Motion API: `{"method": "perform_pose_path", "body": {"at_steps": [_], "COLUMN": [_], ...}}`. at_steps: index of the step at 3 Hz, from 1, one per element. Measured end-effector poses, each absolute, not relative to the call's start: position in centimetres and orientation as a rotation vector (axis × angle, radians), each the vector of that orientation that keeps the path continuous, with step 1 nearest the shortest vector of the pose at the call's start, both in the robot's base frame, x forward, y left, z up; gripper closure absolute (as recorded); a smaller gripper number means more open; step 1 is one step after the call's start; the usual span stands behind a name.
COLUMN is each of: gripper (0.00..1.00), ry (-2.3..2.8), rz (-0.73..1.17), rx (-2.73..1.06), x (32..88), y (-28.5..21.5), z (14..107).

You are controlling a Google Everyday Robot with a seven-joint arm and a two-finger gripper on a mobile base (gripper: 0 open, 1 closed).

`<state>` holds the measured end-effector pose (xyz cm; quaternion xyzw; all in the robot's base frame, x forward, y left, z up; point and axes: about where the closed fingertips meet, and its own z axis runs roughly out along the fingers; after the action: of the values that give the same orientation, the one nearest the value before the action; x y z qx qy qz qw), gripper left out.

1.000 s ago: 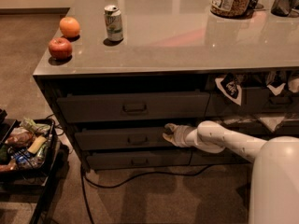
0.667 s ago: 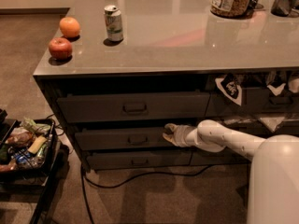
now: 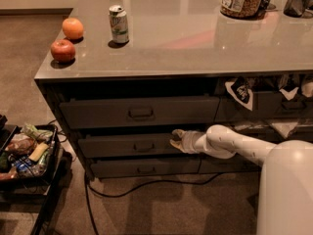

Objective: Open middle drawer

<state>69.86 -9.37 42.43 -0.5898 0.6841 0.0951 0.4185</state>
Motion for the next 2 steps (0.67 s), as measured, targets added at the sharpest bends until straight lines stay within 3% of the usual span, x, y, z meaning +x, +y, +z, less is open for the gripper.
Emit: {"method": "perform_pose_path", "body": {"at_steps": [2], "gripper": [1.00], "ry": [1.728], "rz": [0.267], "rx": [-1.489], "x": [69.78], "y": [-9.23], "z": [42.49]}}
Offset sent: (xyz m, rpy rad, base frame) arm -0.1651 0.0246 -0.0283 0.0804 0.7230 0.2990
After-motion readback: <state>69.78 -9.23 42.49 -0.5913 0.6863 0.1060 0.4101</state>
